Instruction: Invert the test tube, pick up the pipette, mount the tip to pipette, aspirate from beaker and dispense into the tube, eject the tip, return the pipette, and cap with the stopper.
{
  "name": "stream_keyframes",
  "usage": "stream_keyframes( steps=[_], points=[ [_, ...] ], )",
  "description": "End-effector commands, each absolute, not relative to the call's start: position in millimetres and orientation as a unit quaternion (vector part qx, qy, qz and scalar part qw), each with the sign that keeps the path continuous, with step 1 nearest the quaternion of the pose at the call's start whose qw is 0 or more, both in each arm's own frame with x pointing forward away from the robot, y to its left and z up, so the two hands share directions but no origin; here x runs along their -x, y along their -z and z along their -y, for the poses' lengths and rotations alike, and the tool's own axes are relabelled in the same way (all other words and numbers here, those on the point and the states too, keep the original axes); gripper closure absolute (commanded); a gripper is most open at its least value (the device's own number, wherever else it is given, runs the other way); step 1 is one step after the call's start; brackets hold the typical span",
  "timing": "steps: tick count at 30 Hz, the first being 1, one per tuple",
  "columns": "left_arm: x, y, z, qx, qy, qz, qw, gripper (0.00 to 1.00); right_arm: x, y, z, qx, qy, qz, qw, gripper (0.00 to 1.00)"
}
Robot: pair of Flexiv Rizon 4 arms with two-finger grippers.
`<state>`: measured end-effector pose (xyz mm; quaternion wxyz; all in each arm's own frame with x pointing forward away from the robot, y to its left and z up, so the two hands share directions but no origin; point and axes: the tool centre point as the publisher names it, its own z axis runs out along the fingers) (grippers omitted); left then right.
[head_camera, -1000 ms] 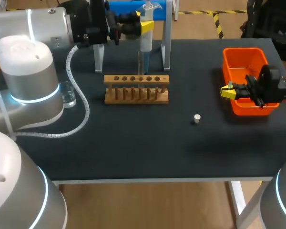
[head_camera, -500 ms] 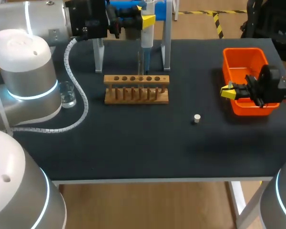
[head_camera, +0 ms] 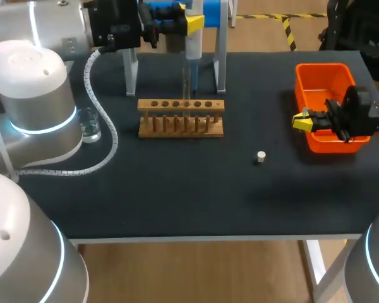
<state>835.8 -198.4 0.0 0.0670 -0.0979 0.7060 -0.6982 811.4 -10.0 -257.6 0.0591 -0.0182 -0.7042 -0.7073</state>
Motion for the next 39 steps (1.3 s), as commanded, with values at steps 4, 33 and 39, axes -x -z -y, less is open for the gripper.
stream_keyframes(
  steps=[4,33,39],
  points=[
    [-835.5,-2.2,197.4,0.095,0.702,-0.702,0.069,1.00,-810.2,256.8,10.4,0.018,0.707,0.705,0.058,1.00],
    [-835.7,-2.6,197.2,0.099,0.696,-0.708,0.069,1.00,-810.2,256.8,10.4,0.018,0.707,0.705,0.058,1.00],
    [-835.7,-2.6,197.2,0.099,0.696,-0.708,0.069,1.00,-810.2,256.8,10.4,0.018,0.707,0.705,0.058,1.00]
  ],
)
